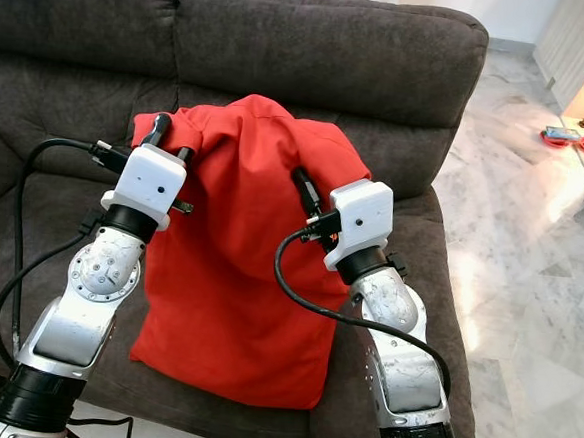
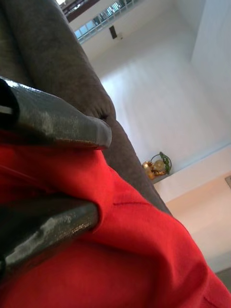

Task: Move the pillow to the sofa from floor

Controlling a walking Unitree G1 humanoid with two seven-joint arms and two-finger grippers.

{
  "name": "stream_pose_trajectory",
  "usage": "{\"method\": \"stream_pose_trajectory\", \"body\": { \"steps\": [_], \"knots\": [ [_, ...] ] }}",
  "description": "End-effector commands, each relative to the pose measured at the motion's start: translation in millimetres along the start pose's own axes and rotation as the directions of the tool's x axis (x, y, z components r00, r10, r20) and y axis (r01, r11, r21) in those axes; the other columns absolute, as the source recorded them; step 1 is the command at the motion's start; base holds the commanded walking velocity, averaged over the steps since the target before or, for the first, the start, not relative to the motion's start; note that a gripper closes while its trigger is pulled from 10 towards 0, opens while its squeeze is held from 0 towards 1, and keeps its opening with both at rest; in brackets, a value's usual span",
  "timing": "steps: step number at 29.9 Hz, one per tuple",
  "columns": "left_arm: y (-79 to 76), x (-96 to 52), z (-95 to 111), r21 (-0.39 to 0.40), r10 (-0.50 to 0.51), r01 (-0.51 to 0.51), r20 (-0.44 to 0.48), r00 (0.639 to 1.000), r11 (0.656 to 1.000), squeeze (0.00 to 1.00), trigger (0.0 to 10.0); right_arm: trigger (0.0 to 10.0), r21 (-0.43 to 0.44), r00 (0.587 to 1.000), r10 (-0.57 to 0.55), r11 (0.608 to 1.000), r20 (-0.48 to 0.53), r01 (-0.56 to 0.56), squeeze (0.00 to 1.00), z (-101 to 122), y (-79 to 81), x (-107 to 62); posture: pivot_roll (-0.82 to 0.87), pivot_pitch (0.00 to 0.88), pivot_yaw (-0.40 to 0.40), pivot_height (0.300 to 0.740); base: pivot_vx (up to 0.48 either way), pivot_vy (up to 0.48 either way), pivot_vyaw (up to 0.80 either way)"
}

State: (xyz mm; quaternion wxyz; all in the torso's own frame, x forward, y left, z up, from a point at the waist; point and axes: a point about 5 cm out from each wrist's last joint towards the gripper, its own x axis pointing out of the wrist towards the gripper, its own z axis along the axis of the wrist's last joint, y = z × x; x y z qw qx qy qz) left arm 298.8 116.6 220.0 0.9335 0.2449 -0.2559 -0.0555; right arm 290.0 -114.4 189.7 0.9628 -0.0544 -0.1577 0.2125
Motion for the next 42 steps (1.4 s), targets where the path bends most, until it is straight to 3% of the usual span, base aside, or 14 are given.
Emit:
{"method": "stream_pose_trajectory", "body": {
  "steps": [1,22,28,29,30,31,33,34,35,36,42],
  "knots": [
    [-3.0,2.2,10,0.006,-0.02,0.02,0.042,0.999,1.0,1.0,10.0,10.0,-0.013,0.999,0.01,1.0,0.033,-0.009,1.0,8,3.3,2.5,0.14,0.063,-0.021,0.74,0.0,0.0,0.0],
    [-3.0,2.7,12,0.015,-0.022,0.021,0.059,0.998,1.0,1.0,10.0,10.0,-0.012,0.998,-0.036,0.999,0.053,0.036,1.0,11,-2.0,2.9,0.14,0.068,-0.019,0.74,0.0,0.0,0.0],
    [-3.2,2.9,13,0.016,-0.023,0.022,0.062,0.998,1.0,1.0,10.0,10.0,-0.048,0.995,-0.096,0.994,0.035,0.097,1.0,9,-10.6,3.1,0.14,0.068,-0.019,0.74,0.0,0.0,0.0],
    [-3.3,2.9,13,0.017,-0.024,0.023,0.062,0.998,1.0,1.0,10.0,10.0,-0.067,0.993,-0.114,0.991,0.026,0.115,0.76,8,-13.2,3.0,0.14,0.068,-0.019,0.74,0.0,0.0,0.0],
    [-3.3,3.0,13,0.017,-0.024,0.023,0.062,0.998,1.0,1.0,10.0,10.0,-0.091,0.991,-0.135,0.986,0.014,0.136,0.18,6,-16.1,2.7,0.14,0.069,-0.019,0.74,0.0,0.0,0.0],
    [-3.3,3.0,13,0.019,-0.023,0.022,0.061,0.998,1.0,1.0,10.0,10.0,-0.106,0.986,-0.164,0.981,0.002,0.164,0.0,4,-20.1,2.4,0.14,0.069,-0.019,0.74,0.0,0.0,0.0],
    [-3.0,2.7,11,0.02,-0.017,0.016,0.054,0.998,1.0,1.0,10.0,10.0,-0.103,0.975,-0.222,0.97,-0.025,0.219,0.0,-1,-28.5,0.2,0.14,0.069,-0.019,0.74,0.0,0.0,0.0],
    [-3.0,2.0,9,0.02,-0.014,0.013,0.045,0.999,1.0,0.5,10.0,10.0,-0.116,0.963,-0.264,0.959,-0.047,0.257,0.0,-6,-34.9,-2.5,0.14,0.069,-0.019,0.74,0.0,0.0,0.0],
    [-3.1,1.7,9,0.019,-0.014,0.013,0.041,0.999,1.0,0.5,10.0,10.0,-0.117,0.959,-0.277,0.956,-0.053,0.269,0.0,-8,-37.0,-3.6,0.14,0.068,-0.018,0.74,0.0,0.0,0.0],
    [-3.6,1.0,7,0.02,-0.017,0.016,0.036,0.999,1.0,0.0,10.0,10.0,-0.119,0.955,-0.29,0.952,-0.06,0.281,0.0,-10,-39.0,-4.8,0.14,0.068,-0.018,0.74,0.0,0.0,0.0],
    [-6.5,-14.0,-17,-0.01,-0.015,0.015,-0.06,0.998,1.0,0.0,10.0,10.0,-0.135,0.907,-0.402,0.913,-0.127,0.385,0.0,-30,-54.3,-21.1,0.14,0.067,-0.017,0.74,0.0,0.0,0.0]
  ]
}}
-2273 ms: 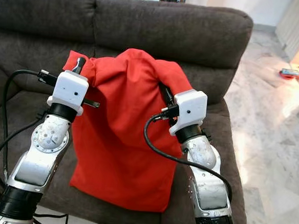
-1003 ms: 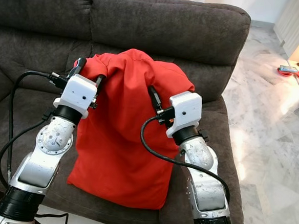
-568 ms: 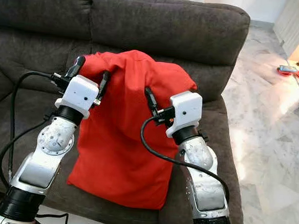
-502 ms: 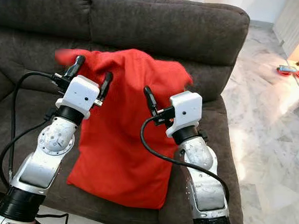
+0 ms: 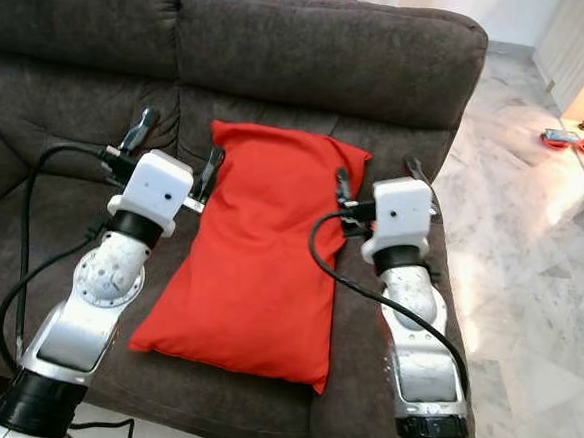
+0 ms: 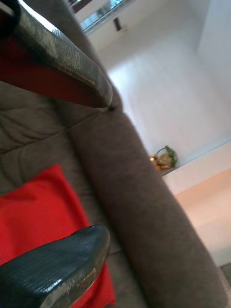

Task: Move the pillow to the sofa from floor

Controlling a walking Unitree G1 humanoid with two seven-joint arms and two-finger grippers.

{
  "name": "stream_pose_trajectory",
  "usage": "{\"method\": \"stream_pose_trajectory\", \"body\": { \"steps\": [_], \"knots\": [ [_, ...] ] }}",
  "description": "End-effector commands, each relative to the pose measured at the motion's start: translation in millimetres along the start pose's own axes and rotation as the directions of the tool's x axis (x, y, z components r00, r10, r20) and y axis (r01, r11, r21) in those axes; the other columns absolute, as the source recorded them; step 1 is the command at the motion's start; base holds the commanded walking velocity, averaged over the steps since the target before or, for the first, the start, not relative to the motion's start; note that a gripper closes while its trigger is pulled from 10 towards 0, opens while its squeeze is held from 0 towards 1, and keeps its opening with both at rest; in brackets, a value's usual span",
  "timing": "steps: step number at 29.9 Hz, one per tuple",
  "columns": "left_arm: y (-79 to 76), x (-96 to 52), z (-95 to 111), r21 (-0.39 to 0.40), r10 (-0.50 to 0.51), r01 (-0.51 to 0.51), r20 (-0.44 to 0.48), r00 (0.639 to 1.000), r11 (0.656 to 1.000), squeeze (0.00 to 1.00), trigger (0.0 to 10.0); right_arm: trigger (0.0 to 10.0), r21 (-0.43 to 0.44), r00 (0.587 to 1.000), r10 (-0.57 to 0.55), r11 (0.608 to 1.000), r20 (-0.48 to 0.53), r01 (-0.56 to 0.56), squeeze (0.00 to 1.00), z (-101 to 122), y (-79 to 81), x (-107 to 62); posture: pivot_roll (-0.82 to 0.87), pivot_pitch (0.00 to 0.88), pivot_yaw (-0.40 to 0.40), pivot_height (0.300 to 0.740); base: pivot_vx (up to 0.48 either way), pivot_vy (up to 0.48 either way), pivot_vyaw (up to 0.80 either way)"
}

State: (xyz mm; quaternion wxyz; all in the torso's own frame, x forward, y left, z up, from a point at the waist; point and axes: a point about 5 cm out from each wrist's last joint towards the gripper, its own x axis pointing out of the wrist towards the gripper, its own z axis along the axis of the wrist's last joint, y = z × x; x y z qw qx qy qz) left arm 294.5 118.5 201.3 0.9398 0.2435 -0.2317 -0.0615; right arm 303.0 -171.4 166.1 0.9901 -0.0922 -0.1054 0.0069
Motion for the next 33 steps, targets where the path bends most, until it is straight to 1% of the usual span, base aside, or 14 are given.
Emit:
{"method": "stream_pose_trajectory", "body": {
  "steps": [1,2,3,4,7,8,13,14,15,16,18,24,29,33],
  "knots": [
    [1.1,-7.1,-13,-0.009,0.013,-0.013,-0.048,0.999,1.0,0.0,10.0,10.0,0.033,0.999,-0.044,0.998,-0.011,0.044,0.0,-7,-6.3,-4.6,0.14,0.068,-0.017,0.74,0.0,0.0,0.0],
    [2.3,-11.6,-19,-0.012,0.02,-0.021,-0.075,0.997,1.0,0.0,10.0,10.0,0.062,0.998,-0.062,0.996,-0.019,0.063,0.0,-12,-9.9,-8.5,0.14,0.069,-0.017,0.74,0.0,0.0,0.0],
    [2.3,-11.6,-19,-0.012,0.02,-0.021,-0.075,0.997,1.0,0.0,10.0,10.0,0.062,0.998,-0.062,0.996,-0.019,0.063,0.0,-12,-9.9,-8.5,0.14,0.069,-0.017,0.74,0.0,0.0,0.0],
    [3.7,-15.3,-26,-0.026,0.031,-0.034,-0.103,0.994,0.999,0.0,10.0,10.0,0.083,0.996,-0.081,0.993,-0.027,0.083,0.0,-17,-13.7,-11.9,0.14,0.068,-0.017,0.74,0.0,0.0,0.0],
    [11.1,-30.1,-48,-0.051,0.067,-0.079,-0.203,0.977,0.996,0.0,10.0,10.0,0.125,0.984,-0.161,0.978,-0.08,0.17,0.0,-35,-31.7,-24.4,0.14,0.07,-0.014,0.74,0.0,0.0,0.0],
    [15.7,-34.5,-52,-0.043,0.072,-0.083,-0.216,0.974,0.996,0.0,10.0,10.0,0.129,0.978,-0.187,0.972,-0.094,0.198,0.0,-40,-39.6,-28.4,0.13,0.069,-0.012,0.74,0.0,0.0,0.0],
    [22.8,-41.8,-57,-0.022,0.079,-0.087,-0.232,0.969,0.996,0.0,10.0,10.0,0.106,0.969,-0.202,0.97,-0.141,0.217,0.0,-53,-47.8,-35.3,0.13,0.064,-0.01,0.74,0.0,0.0,0.0],
    [24.0,-47.6,-62,-0.016,0.078,-0.085,-0.252,0.965,0.996,0.0,10.0,10.0,0.104,0.962,-0.21,0.968,-0.174,0.23,0.0,-63,-50.6,-40.0,0.14,0.061,-0.01,0.74,0.0,0.0,0.0],
    [24.0,-47.6,-62,-0.016,0.078,-0.085,-0.252,0.965,0.996,0.0,10.0,10.0,0.104,0.962,-0.21,0.968,-0.174,0.23,0.0,-63,-50.6,-40.0,0.14,0.061,-0.01,0.74,0.0,0.0,0.0],
    [23.4,-56.2,-73,-0.031,0.074,-0.087,-0.296,0.952,0.996,0.0,10.0,10.0,0.083,0.951,-0.22,0.967,-0.216,0.243,0.0,-75,-53.3,-45.5,0.14,0.056,-0.01,0.74,0.0,0.0,0.0],
    [22.2,-60.9,-79,-0.045,0.072,-0.091,-0.319,0.945,0.995,0.0,10.0,10.0,0.069,0.944,-0.227,0.966,-0.241,0.25,0.0,-82,-55.2,-49.0,0.14,0.056,-0.011,0.74,0.0,0.0,0.0],
    [16.6,-60.0,-79,-0.076,0.05,-0.077,-0.305,0.951,0.994,0.0,10.0,10.0,0.085,0.95,-0.224,0.965,-0.217,0.247,0.0,-81,-57.2,-50.7,0.12,0.039,-0.005,0.74,0.0,0.0,0.0],
    [11.3,-58.3,-78,-0.096,0.034,-0.065,-0.29,0.956,0.993,0.0,10.0,10.0,0.101,0.96,-0.21,0.967,-0.187,0.232,0.0,-78,-51.6,-46.3,0.12,0.025,-0.002,0.74,0.0,0.0,0.0],
    [10.4,-57.6,-78,-0.099,0.032,-0.062,-0.285,0.958,0.993,0.0,10.0,10.0,0.111,0.964,-0.197,0.969,-0.18,0.219,0.0,-77,-47.7,-44.5,0.12,0.019,-0.001,0.74,0.0,0.0,0.0]
  ]
}}
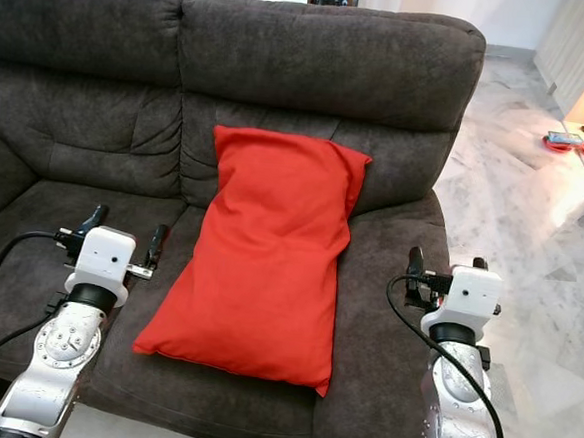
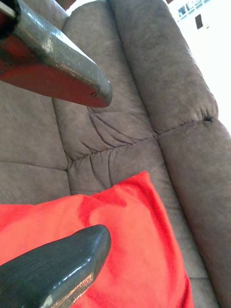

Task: Move the pillow to the sofa from floor

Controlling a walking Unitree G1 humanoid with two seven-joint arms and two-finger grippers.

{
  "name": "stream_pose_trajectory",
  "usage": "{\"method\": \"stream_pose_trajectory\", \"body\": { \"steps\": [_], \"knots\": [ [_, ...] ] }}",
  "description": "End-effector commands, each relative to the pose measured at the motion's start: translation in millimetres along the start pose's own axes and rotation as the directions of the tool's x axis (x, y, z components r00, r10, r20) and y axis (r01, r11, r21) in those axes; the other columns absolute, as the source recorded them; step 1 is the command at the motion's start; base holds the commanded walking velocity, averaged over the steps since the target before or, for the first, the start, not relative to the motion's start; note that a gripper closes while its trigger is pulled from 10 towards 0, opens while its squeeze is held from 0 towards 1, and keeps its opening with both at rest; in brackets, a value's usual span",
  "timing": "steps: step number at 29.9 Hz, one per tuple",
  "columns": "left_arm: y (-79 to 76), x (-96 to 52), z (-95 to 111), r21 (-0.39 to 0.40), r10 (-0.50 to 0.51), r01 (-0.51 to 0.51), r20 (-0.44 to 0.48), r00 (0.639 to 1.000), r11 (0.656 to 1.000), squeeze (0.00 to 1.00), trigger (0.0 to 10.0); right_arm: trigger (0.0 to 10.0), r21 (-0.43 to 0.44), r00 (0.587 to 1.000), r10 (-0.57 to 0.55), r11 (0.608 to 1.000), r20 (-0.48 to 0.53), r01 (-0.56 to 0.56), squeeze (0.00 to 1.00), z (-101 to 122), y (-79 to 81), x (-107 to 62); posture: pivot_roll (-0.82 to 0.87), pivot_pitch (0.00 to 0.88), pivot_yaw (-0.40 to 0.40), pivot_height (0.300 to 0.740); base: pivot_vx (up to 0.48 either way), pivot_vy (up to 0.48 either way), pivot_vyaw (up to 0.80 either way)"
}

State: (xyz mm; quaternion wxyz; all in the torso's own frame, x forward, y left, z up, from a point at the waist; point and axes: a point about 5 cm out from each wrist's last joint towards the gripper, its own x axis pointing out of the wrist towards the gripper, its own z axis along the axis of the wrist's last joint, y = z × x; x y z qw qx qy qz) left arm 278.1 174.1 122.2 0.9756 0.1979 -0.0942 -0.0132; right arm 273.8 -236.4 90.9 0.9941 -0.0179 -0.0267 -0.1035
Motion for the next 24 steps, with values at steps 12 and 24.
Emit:
{"method": "stream_pose_trajectory", "body": {
  "steps": [12,24],
  "knots": [
    [-3.8,3.1,2,-0.009,-0.021,0.021,0.017,1.0,1.0,0.0,10.0,10.0,0.011,1.0,0.028,1.0,0.003,-0.028,0.0,-2,10.9,1.5,0.13,0.022,-0.002,0.74,0.0,0.0,0.0],
    [-2.0,5.2,2,-0.005,-0.011,0.012,0.02,1.0,1.0,0.0,10.0,10.0,0.011,0.999,0.036,0.999,0.002,-0.036,0.0,-3,15.1,2.1,0.13,0.043,-0.001,0.74,0.0,0.0,0.0]
  ]
}}
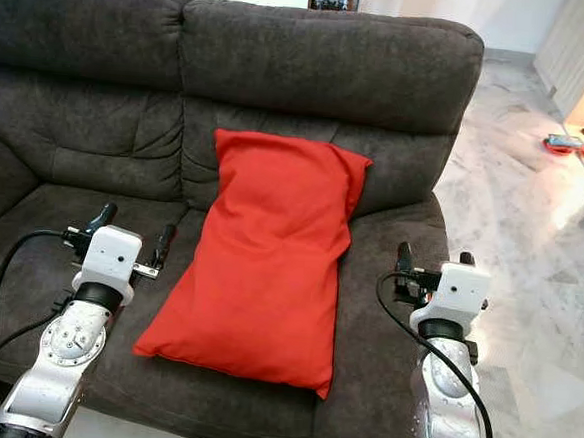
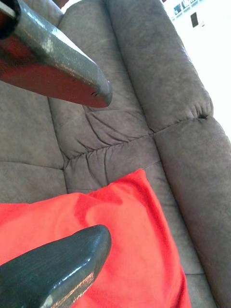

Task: Move the pillow to the sofa from floor

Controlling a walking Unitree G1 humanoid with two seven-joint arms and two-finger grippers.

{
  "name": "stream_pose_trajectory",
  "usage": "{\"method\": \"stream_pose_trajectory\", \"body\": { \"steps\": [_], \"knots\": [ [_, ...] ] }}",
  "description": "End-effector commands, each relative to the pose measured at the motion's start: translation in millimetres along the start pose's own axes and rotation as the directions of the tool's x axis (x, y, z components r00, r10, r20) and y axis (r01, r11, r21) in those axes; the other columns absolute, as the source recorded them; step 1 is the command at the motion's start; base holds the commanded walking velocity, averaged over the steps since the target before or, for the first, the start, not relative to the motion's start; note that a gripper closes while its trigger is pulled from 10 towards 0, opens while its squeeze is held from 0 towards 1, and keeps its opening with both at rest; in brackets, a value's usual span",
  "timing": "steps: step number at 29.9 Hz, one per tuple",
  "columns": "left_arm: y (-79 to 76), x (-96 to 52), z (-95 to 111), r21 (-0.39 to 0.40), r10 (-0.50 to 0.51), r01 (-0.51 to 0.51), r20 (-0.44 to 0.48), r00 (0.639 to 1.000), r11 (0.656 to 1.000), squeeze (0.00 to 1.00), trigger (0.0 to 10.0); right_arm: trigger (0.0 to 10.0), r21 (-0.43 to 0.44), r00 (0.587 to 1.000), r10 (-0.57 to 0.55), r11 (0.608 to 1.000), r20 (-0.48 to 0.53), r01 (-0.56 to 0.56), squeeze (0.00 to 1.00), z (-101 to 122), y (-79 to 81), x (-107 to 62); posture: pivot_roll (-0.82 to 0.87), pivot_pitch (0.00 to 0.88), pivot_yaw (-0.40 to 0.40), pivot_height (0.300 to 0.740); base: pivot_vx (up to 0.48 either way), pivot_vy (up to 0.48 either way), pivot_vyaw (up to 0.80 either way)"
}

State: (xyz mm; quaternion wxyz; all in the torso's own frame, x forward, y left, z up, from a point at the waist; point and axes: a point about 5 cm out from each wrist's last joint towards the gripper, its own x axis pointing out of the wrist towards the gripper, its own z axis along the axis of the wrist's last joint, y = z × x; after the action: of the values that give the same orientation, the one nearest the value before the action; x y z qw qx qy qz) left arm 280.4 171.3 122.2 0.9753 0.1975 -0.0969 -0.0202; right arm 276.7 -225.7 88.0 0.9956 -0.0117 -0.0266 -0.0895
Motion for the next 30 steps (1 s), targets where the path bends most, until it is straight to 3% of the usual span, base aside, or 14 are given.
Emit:
{"method": "stream_pose_trajectory", "body": {
  "steps": [1,30],
  "knots": [
    [0.5,3.1,1.8,-0.004,0.001,-0.001,0.013,1.0,1.0,0.0,10.0,10.0,0.001,1.0,0.01,1.0,0.003,-0.011,0.0,-0.2,4.8,1.8,0.13,0.044,-0.001,0.74,0.0,0.0,0.0],
    [0.4,4.2,3.0,-0.008,0.014,-0.014,0.015,1.0,1.0,0.0,10.0,10.0,0.004,1.0,0.027,1.0,-0.01,-0.027,0.0,-2.4,8.5,1.6,0.13,0.066,-0.009,0.74,-0.255,0.0,0.0]
  ]
}}
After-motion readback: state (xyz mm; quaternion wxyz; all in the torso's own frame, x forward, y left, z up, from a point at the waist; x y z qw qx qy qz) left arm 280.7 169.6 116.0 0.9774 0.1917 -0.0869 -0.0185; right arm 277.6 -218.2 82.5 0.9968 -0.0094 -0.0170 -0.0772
